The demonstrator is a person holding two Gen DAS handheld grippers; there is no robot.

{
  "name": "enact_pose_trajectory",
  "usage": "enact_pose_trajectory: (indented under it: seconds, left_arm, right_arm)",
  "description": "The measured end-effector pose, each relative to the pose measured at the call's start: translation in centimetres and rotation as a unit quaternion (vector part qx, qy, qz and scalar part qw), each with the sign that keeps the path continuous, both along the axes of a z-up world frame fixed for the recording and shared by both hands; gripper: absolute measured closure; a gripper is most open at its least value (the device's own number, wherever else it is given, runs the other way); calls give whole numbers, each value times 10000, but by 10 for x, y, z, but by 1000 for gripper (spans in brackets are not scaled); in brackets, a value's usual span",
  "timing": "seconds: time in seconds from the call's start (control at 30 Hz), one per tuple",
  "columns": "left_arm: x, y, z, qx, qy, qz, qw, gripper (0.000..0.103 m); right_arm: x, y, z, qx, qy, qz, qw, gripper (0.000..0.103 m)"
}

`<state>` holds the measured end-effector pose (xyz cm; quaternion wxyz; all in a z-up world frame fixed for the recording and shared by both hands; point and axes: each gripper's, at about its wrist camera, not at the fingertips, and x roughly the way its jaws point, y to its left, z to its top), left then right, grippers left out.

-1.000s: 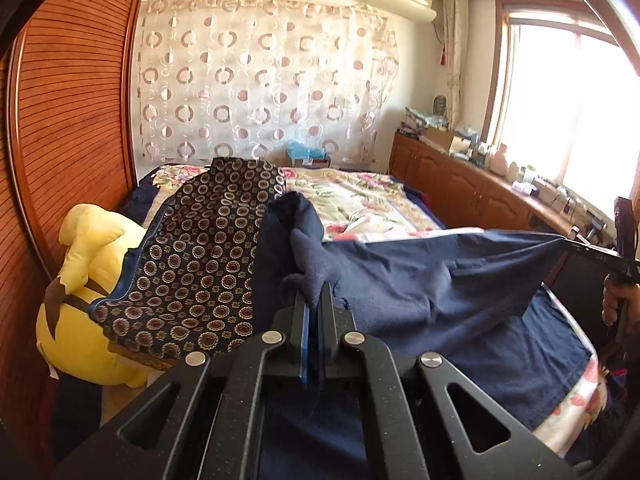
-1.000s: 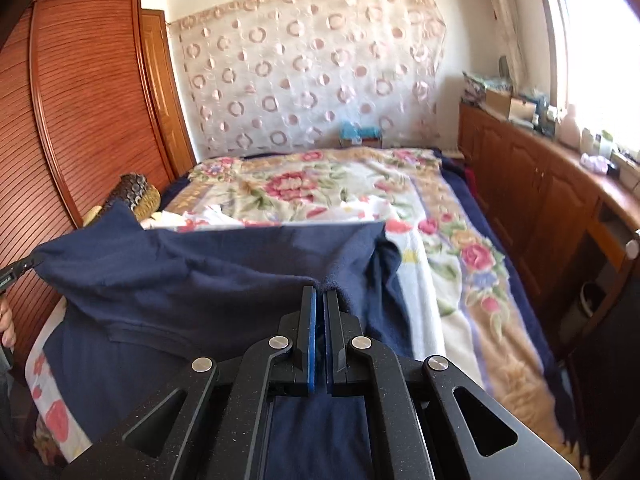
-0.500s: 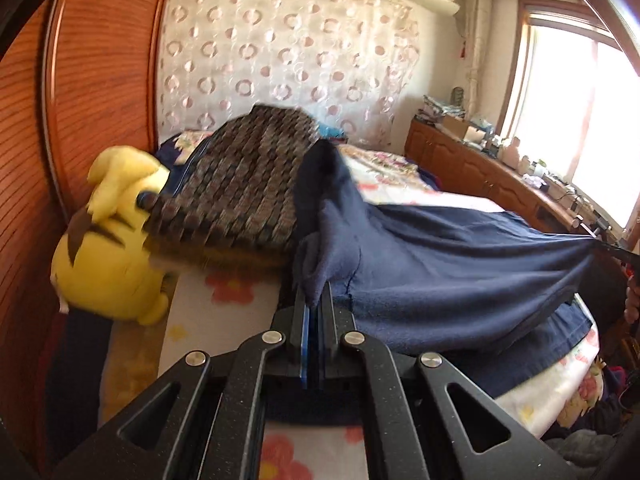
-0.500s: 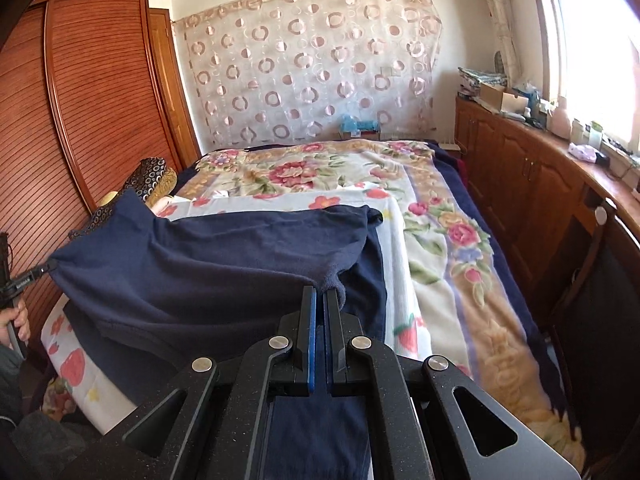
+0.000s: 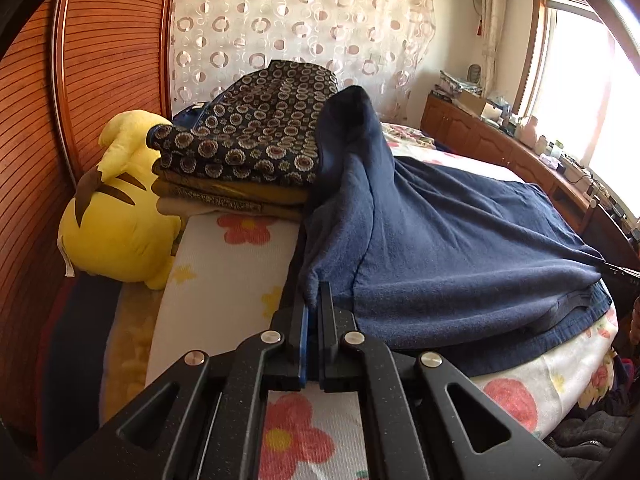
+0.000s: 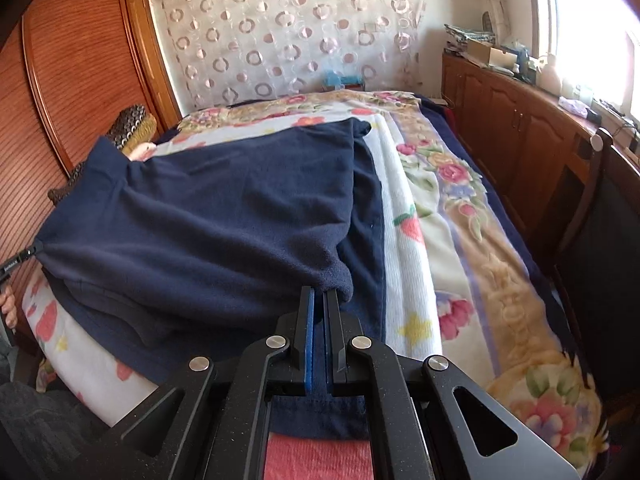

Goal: Fold small clothes

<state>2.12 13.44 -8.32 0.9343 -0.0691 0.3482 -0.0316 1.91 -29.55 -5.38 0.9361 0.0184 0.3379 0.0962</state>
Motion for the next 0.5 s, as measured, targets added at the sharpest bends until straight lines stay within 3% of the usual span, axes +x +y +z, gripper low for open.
enact_pose_trajectory:
  seconds: [0.17,0.27,0.4,0.5]
  left_arm:
    - [1,2,-4,-32,102,26,9999,99]
    - [-1,1,-1,67,72,54,9999,94]
    - [-5,-1,8,160,-86,45,9998,78]
    - [-8,-3,15,86,-187,-40,9998,61]
  right_arm:
    - [0,0,7,-159,30,54,9999,94]
    - [-5,-2,11,-171,26,76,9998,90]
    - [-12,1,14,-250,-66,93,9996,76]
    - [-22,2,18,-234,-192,92,9995,74]
